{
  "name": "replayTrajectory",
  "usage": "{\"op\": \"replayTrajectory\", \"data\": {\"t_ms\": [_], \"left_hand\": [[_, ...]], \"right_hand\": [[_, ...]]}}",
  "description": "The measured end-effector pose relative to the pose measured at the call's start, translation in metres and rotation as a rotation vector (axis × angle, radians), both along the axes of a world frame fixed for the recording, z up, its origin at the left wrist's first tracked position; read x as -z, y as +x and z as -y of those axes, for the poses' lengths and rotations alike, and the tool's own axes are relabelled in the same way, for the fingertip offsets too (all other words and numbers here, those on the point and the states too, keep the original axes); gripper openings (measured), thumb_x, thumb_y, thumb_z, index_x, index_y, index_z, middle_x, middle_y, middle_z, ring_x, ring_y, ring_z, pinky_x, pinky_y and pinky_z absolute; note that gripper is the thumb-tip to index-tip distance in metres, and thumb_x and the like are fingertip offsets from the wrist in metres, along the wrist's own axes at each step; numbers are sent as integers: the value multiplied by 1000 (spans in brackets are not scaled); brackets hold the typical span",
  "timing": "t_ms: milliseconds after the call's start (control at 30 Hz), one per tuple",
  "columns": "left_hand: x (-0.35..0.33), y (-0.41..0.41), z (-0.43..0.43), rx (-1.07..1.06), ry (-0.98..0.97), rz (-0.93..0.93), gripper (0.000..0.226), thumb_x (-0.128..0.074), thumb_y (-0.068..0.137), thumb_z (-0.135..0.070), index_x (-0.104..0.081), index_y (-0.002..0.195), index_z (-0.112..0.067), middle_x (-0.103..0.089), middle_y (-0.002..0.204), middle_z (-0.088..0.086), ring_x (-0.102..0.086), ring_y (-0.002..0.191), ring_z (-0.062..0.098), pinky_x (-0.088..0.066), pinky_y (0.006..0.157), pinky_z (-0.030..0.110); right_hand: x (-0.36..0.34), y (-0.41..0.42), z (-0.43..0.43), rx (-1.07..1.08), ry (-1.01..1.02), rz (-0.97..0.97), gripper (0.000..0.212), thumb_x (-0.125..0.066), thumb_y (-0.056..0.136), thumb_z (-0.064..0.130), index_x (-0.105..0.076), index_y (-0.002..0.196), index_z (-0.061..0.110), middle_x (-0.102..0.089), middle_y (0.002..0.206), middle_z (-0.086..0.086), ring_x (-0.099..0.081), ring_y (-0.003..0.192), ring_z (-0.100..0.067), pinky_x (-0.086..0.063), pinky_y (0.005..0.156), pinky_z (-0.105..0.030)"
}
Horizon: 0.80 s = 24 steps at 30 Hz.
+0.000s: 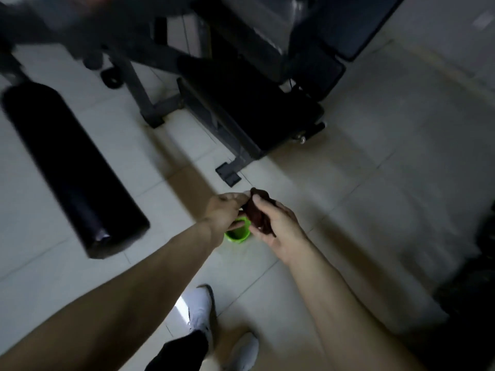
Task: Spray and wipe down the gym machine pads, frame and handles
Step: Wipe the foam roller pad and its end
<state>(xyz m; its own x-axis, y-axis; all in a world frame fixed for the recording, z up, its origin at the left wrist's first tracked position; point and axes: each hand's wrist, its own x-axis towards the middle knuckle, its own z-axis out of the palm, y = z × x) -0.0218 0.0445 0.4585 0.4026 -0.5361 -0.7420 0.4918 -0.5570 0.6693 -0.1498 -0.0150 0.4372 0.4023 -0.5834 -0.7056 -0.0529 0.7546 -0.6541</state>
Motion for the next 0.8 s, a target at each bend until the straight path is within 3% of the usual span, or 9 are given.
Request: {"op": "replayTrajectory", "data": {"t_ms": [133, 233, 300, 400, 467, 567, 633, 733, 800], "left_hand": [[-56, 53, -36, -106, -43, 76, 17, -67, 100, -25, -73, 104, -10, -77, 101, 9, -74, 98, 27, -62, 89, 40], [-73, 114, -67, -238, -104, 151, 24, -56, 103, -6, -70, 84, -10, -74, 81, 6, -72, 80, 21, -61, 74, 30], [-75, 159, -90, -283, -134, 206, 28, -52, 103, 2, -68, 81, -7, -72, 73, 4, -69, 71, 16, -59, 66, 27], [-66, 227, -124, -262, -134, 256, 27, -54, 102, 2, -70, 81, -4, -73, 72, 7, -70, 70, 20, -57, 58, 28], [-51, 277, -147, -301, -119, 259, 21, -58, 103, -4, -74, 90, -2, -76, 84, 10, -72, 80, 23, -60, 71, 30], [-29, 339, -173, -383, -41, 292, 13, -63, 102, -14, -76, 103, -13, -75, 92, 0, -70, 87, 15, -54, 83, 25], [-18, 377, -185, -392, -7, 297, 15, -62, 102, -12, -73, 96, -20, -72, 92, -4, -66, 84, 12, -53, 87, 26], [3, 422, -191, -396, 40, 269, 18, -59, 102, -7, -74, 110, -13, -71, 105, 1, -63, 88, 12, -51, 101, 33], [16, 446, -189, -386, 65, 242, 26, -60, 101, -7, -70, 125, -8, -71, 120, 4, -65, 105, 16, -51, 104, 31]], "right_hand": [[-60, 61, -27, -81, -147, -31, 23, -74, 93, 15, -75, 115, 10, -77, 107, -18, -73, 92, -26, -58, 76, -34], [-77, 127, -52, -145, -43, 6, 17, -64, 98, 13, -73, 109, 4, -73, 112, -27, -70, 92, -31, -57, 81, -41], [-85, 176, -73, -156, 80, 82, 20, -54, 101, 12, -69, 111, 4, -72, 112, -27, -70, 96, -34, -58, 85, -46], [-87, 250, -104, -195, 161, 140, 27, -47, 102, 10, -63, 123, 8, -66, 108, -23, -66, 87, -30, -55, 63, -33], [-77, 303, -122, -234, 93, 109, 25, -53, 100, 8, -68, 120, 13, -64, 107, -21, -62, 81, -27, -49, 56, -27], [-57, 361, -131, -252, -249, -60, 32, -66, 96, 6, -68, 118, 29, -74, 113, -3, -71, 94, -20, -55, 68, -27], [-46, 392, -133, -274, -597, -162, 43, -67, 96, 7, -59, 126, 37, -65, 123, 12, -65, 113, -12, -54, 86, -20], [-24, 418, -133, -687, -1193, -402, 50, -68, 96, 22, -47, 139, 37, -44, 150, 13, -41, 132, -2, -41, 104, -22], [-6, 426, -137, -1028, -1374, -466, 50, -70, 94, 37, -46, 137, 36, -30, 164, 10, -30, 140, -2, -38, 111, -30]]}}
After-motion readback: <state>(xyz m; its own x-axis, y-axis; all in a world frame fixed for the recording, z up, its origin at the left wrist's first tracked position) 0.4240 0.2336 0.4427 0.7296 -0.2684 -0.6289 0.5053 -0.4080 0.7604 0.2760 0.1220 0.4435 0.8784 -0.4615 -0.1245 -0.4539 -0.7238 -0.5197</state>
